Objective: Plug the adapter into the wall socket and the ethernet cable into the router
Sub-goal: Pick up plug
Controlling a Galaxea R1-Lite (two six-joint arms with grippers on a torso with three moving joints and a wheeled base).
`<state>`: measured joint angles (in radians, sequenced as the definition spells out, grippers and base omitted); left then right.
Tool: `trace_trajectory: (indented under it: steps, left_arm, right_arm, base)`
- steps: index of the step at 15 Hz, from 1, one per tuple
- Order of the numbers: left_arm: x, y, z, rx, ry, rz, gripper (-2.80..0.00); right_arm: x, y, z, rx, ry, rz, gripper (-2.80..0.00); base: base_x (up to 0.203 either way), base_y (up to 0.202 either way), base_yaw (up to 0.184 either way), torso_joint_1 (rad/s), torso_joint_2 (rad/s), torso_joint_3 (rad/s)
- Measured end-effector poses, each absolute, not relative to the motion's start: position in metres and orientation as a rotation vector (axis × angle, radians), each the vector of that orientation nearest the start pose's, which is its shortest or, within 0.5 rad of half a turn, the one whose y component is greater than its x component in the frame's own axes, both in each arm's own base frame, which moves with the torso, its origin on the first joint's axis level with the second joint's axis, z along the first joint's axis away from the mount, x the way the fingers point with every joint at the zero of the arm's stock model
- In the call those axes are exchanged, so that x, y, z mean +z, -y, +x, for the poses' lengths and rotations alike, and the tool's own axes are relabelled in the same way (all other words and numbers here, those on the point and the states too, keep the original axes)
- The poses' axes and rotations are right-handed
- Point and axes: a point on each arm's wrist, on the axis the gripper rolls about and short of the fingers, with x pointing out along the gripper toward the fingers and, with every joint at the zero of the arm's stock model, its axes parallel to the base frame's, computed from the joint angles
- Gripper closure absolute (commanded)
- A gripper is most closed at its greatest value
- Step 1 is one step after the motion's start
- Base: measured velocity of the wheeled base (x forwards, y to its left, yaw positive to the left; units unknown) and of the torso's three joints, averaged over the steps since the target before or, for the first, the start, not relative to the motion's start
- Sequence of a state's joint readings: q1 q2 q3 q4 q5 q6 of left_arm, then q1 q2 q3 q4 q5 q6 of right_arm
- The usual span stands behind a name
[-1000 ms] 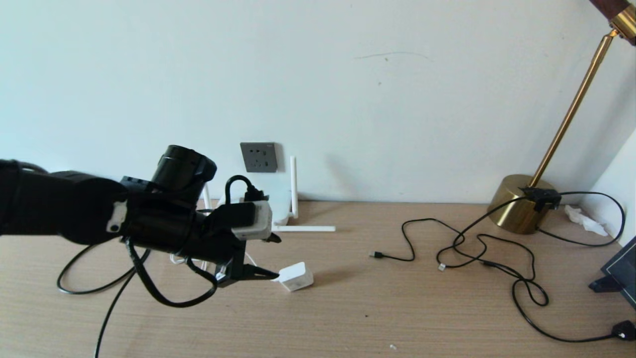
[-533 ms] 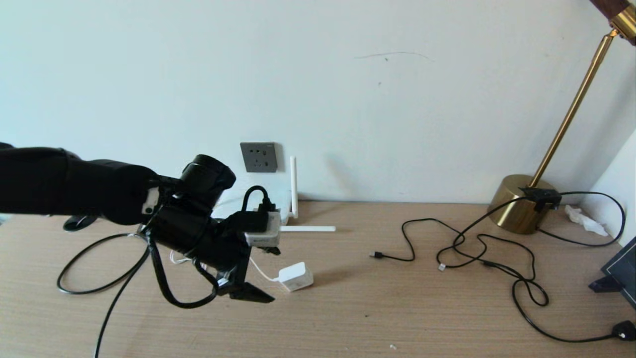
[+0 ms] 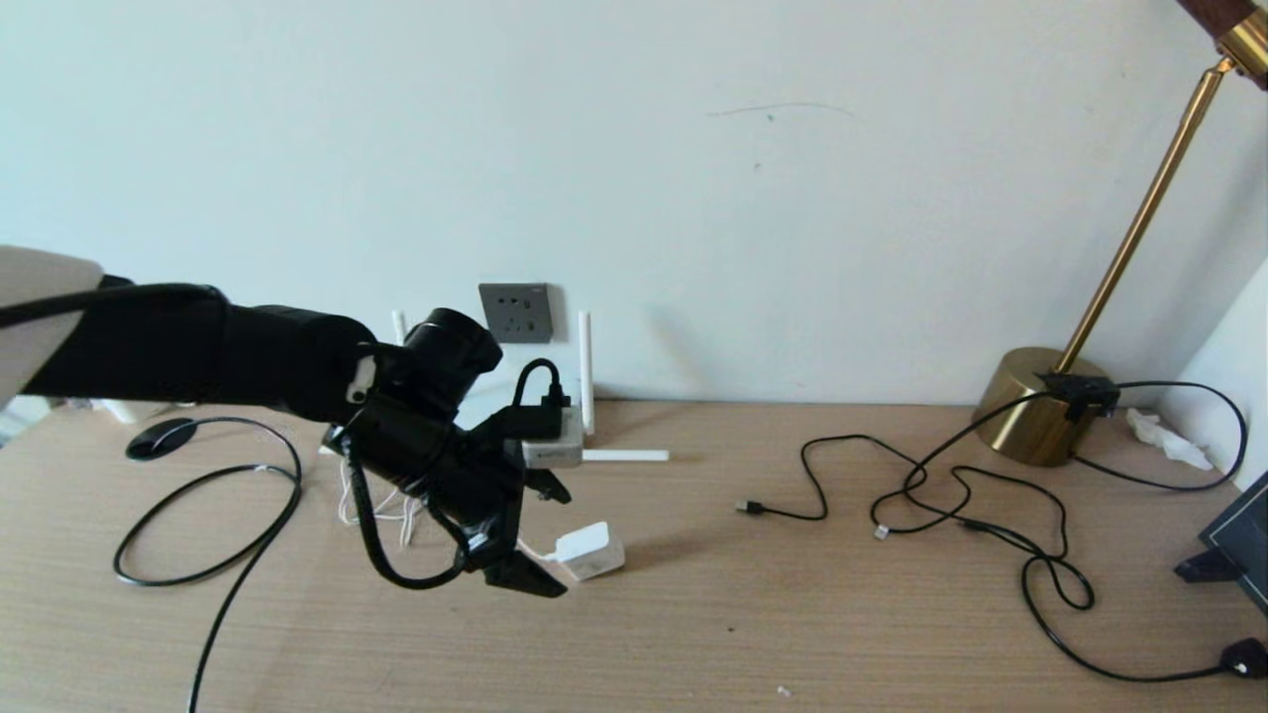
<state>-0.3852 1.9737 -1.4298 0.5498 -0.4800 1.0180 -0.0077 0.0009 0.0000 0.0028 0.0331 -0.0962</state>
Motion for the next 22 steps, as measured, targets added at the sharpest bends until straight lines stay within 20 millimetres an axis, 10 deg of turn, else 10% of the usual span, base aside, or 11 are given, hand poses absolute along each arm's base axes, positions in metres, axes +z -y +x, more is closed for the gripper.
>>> trace_trajectory:
  steps: [18, 19, 22]
  left_arm:
    - [0.12, 0.174, 0.356, -1.274, -0.692, 0.835, -2.8]
    - [0.119, 0.174, 0.357, -1.275, -0.694, 0.835, 0.0]
    - [0.116, 0.178, 0.357, -1.283, -0.696, 0.837, 0.0]
  right_arm:
    - [0.075, -0.001, -0.023, 0.026, -0.003, -0.096, 0.0]
    - [0.075, -0.001, -0.023, 0.025, -0.002, -0.096, 0.0]
    - [0.075, -0.001, -0.023, 0.026, -0.002, -0.096, 0.0]
  base:
    - [0.0, 0.0, 0.0, 0.0, 0.0, 0.0]
    - [0.0, 0.0, 0.0, 0.0, 0.0, 0.0]
    - [0.0, 0.0, 0.0, 0.0, 0.0, 0.0]
